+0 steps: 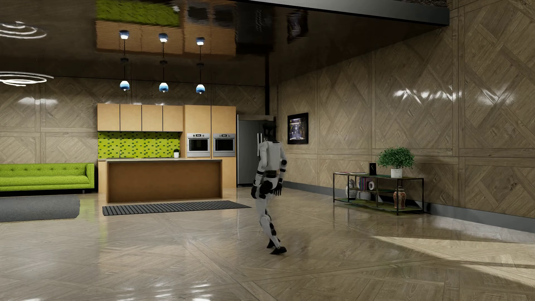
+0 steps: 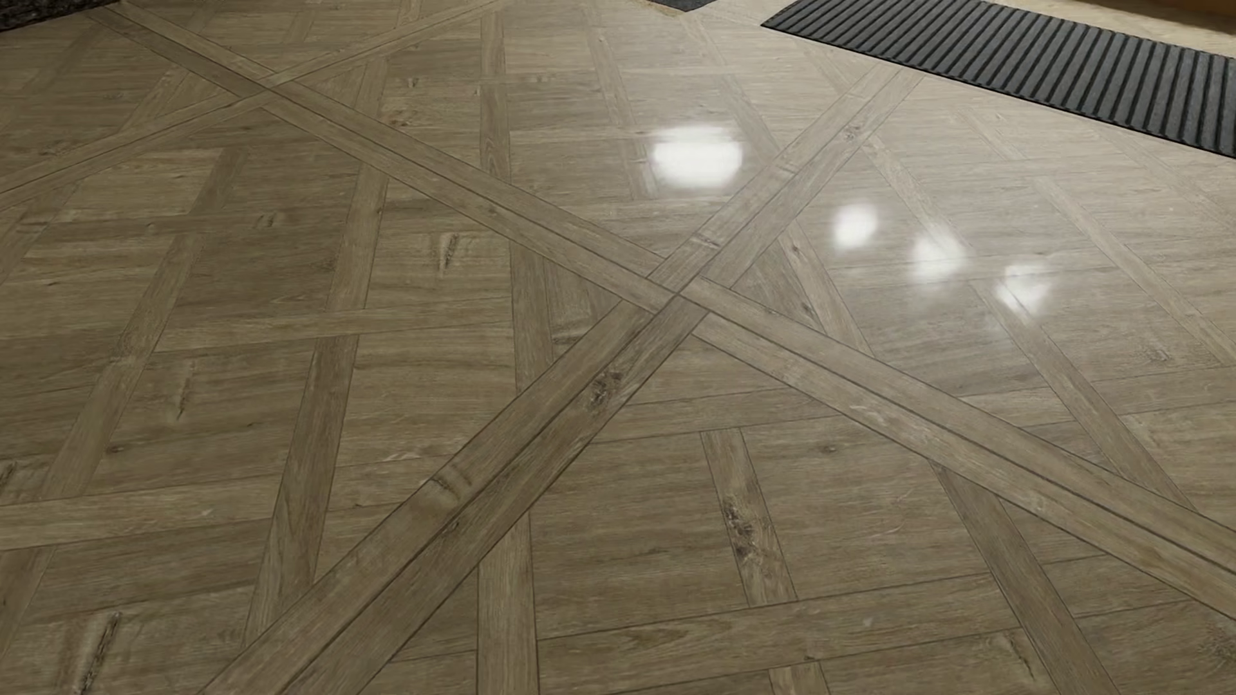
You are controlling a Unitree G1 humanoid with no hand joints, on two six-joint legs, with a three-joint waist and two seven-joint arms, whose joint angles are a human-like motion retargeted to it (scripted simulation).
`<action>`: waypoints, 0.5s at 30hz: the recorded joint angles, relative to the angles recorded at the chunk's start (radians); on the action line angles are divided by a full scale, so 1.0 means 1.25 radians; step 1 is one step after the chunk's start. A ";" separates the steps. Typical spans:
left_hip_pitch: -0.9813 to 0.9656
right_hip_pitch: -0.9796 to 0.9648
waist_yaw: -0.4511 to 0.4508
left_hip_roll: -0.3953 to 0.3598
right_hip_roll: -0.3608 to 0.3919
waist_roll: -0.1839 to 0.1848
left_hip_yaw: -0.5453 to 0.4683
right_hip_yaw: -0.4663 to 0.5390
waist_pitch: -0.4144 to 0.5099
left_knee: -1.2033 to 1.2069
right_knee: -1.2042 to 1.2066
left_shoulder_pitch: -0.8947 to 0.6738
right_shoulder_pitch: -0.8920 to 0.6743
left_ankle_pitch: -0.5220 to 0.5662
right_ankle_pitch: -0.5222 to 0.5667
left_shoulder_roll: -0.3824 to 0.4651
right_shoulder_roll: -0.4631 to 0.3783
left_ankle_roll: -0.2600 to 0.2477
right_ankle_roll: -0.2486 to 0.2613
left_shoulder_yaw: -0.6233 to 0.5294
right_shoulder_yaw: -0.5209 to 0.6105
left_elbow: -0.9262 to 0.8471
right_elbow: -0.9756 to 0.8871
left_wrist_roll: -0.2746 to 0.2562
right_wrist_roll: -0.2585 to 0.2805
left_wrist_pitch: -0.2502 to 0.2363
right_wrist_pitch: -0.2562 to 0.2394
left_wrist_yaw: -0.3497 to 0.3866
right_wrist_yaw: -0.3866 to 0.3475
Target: Move towards counter
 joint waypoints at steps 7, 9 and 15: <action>0.012 -0.017 -0.015 0.074 0.099 0.058 0.000 0.000 -0.032 0.392 -0.104 0.029 0.076 0.197 -0.094 0.006 -0.029 0.000 0.000 0.104 0.057 -0.035 0.024 0.000 0.000 0.000 0.000 0.000 0.000; -0.149 0.118 0.036 0.090 0.122 0.072 0.000 0.000 -0.006 0.596 -0.126 0.034 0.058 0.078 -0.186 -0.002 -0.034 0.000 0.000 0.067 0.055 0.010 0.014 0.000 0.000 0.000 0.000 0.000 0.000; -0.400 0.445 0.226 0.074 0.073 0.000 0.000 0.000 -0.022 -0.010 -0.255 0.109 -0.053 0.077 -0.494 0.010 -0.055 0.000 0.000 0.057 -0.047 0.037 -0.070 0.000 0.000 0.000 0.000 0.000 0.000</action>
